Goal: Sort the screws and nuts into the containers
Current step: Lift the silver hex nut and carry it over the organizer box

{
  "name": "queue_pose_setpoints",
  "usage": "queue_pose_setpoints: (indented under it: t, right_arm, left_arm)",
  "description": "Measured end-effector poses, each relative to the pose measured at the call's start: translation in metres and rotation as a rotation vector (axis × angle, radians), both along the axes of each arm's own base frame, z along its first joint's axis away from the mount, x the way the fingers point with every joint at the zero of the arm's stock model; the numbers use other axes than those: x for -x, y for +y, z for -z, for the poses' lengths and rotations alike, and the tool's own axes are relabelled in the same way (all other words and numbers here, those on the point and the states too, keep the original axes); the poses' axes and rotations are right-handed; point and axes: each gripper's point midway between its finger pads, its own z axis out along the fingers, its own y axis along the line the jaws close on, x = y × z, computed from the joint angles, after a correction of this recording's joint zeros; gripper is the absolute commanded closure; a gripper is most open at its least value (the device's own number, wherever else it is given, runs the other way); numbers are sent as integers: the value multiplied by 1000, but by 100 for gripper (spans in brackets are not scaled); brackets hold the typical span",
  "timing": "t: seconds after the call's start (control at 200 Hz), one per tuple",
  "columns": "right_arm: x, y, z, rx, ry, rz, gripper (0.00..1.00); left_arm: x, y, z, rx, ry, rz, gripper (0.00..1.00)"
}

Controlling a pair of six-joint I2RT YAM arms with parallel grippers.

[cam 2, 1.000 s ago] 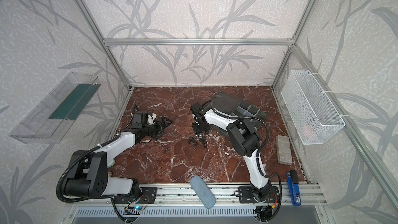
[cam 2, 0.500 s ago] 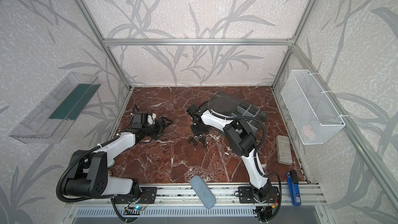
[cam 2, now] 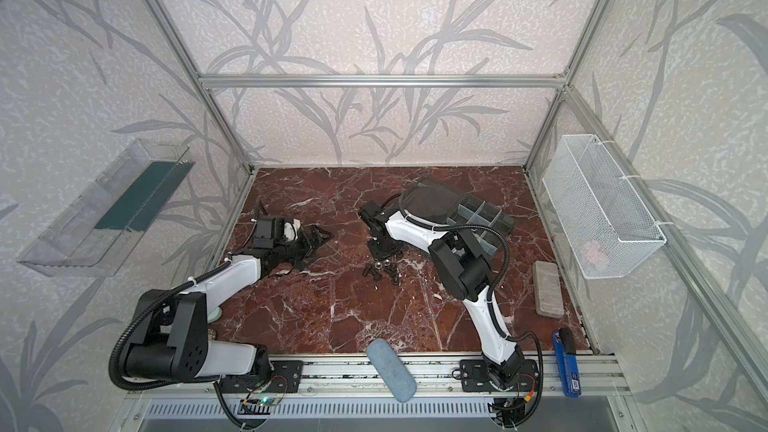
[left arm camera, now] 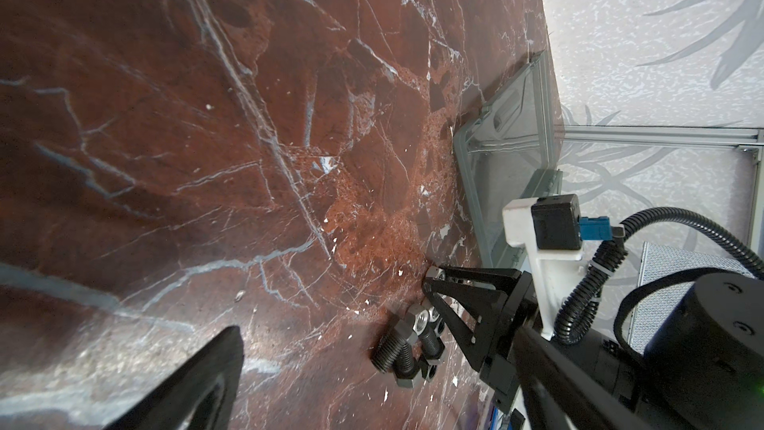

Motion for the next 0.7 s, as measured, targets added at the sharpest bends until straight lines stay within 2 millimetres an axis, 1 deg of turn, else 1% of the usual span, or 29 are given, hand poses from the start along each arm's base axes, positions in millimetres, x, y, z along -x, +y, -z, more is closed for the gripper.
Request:
queue_pose_setpoints:
  t: [0.13,0.195,0.275,0.36,0.41,0.44,0.49,0.53,0.575,0.615,0.68,0.7]
  right_arm:
    - [1,-5,-4,-40,-12,9,100]
    - [1,-9,-14,-70,-23,17,100]
    - [-6,-17,-40,-128,-54,38,100]
    - [-28,-33,-82,-208,-130,81,100]
    - [-44,-52,-109,-243,-192,125,100]
    - [-52,-63,-122,-257,-222,149,100]
    - [-68,-90,-144,-272,-284,207,100]
    - [-79,-111,-156,-268,-327,251,100]
    - [-88,-135,-166,-255,-367,300,100]
    - [-98,-161,-172,-234,-398,359,100]
    - [-108,-199,-172,-191,-426,445,100]
    - [-110,-208,-171,-180,-429,465,100]
  left_arm:
    - [0,0,0,0,0,-1,0]
    - [0,0,-1,0,-1,-1,0]
    - [0,1,-2,0,-5,-2,1]
    - [0,1,-3,1,-6,-2,1]
    - [0,1,-3,1,-6,-3,1]
    - [0,1,-3,1,-6,-3,1]
    - [0,1,-3,1,-8,-3,0]
    - [0,1,-3,2,-8,-3,1]
    - [0,1,-3,2,-9,-3,1]
    - [0,1,-3,2,-9,-3,1]
    - [-1,1,-3,2,-9,-3,1]
    - [-1,1,-3,2,-9,-3,1]
